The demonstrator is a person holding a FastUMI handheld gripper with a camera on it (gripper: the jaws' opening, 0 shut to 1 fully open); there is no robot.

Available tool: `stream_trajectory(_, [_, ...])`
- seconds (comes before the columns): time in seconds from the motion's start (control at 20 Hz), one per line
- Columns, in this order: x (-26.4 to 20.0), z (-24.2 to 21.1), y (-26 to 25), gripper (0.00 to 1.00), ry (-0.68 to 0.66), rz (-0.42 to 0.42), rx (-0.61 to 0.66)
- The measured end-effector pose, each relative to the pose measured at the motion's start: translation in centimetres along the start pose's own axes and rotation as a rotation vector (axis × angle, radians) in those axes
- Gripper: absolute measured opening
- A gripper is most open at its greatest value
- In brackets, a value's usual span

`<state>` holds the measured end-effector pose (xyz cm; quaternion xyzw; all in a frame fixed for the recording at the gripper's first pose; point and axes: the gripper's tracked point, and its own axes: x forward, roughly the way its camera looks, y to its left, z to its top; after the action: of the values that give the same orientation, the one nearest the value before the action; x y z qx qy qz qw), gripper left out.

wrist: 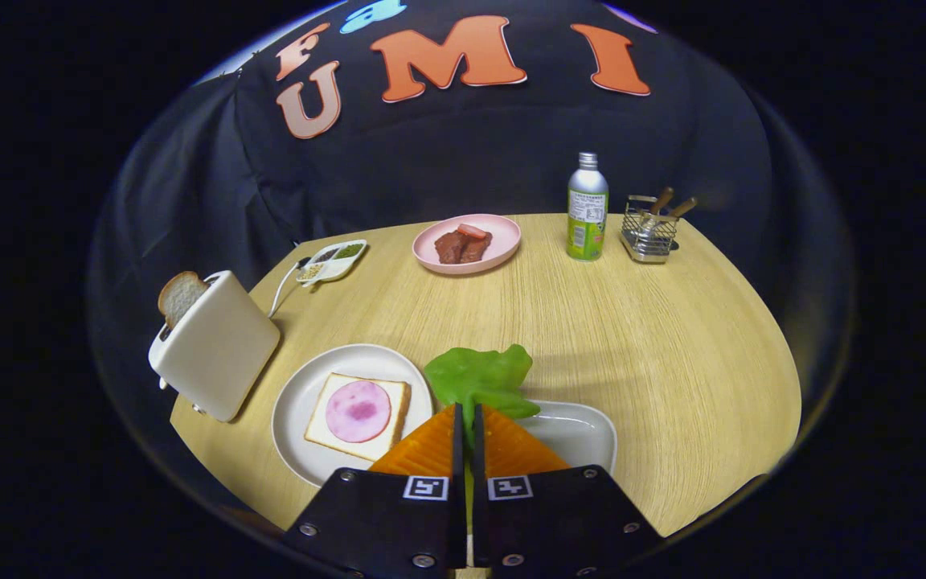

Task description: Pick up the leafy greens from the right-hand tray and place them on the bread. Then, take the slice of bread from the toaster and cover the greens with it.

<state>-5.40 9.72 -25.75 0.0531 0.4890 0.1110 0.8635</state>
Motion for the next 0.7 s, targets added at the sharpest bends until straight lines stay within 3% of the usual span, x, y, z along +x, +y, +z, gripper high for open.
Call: stream_trajectory(0.7, [2.0, -0.4, 10.3, 0.04, 0.069, 0.23, -0.066])
